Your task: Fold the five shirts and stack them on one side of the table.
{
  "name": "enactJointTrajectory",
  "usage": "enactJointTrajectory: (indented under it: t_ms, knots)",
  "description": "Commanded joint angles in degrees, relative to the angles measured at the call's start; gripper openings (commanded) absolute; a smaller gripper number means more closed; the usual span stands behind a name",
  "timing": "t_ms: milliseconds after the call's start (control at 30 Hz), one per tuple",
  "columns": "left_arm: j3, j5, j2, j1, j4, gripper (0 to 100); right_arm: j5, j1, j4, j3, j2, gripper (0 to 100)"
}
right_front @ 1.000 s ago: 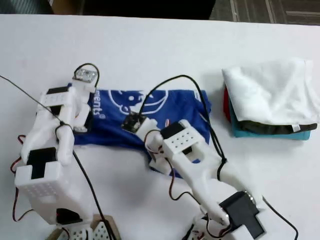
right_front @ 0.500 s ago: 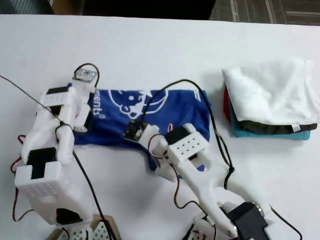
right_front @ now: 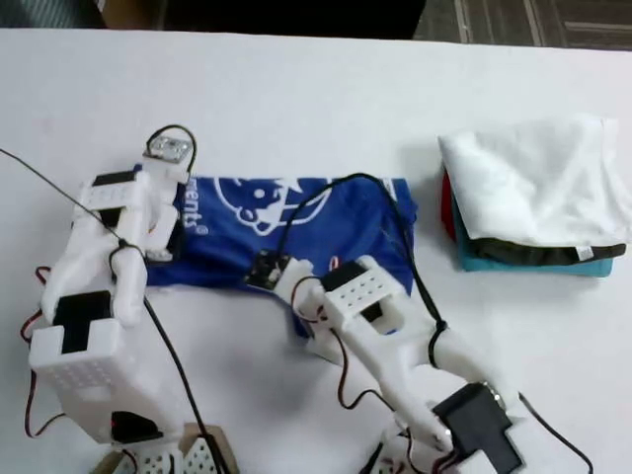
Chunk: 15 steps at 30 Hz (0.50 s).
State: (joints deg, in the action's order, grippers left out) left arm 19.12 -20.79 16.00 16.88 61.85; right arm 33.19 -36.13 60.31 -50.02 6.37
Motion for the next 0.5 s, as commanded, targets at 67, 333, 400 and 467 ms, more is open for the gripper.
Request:
enactJointTrajectory:
  t_ms: [67, 333, 400, 467]
  knots:
    - [-0.22, 0.44, -0.26, 0.79, -2.20, 5, 0.35, 3.21, -1.63, 3.34, -4.97, 8.8]
    - [-0.22, 0.44, -0.26, 0.79, -2.20, 5, 0.53, 7.78, 3.82, 9.23, -1.54, 2.2]
    - [-0.22, 0.44, -0.26, 0.79, -2.20, 5, 0.62, 7.69, 6.29, 11.25, 0.13, 2.1]
    - [-0.22, 0.44, -0.26, 0.79, -2.20, 5, 2.55, 7.43, 8.75, 13.63, 1.45, 2.1]
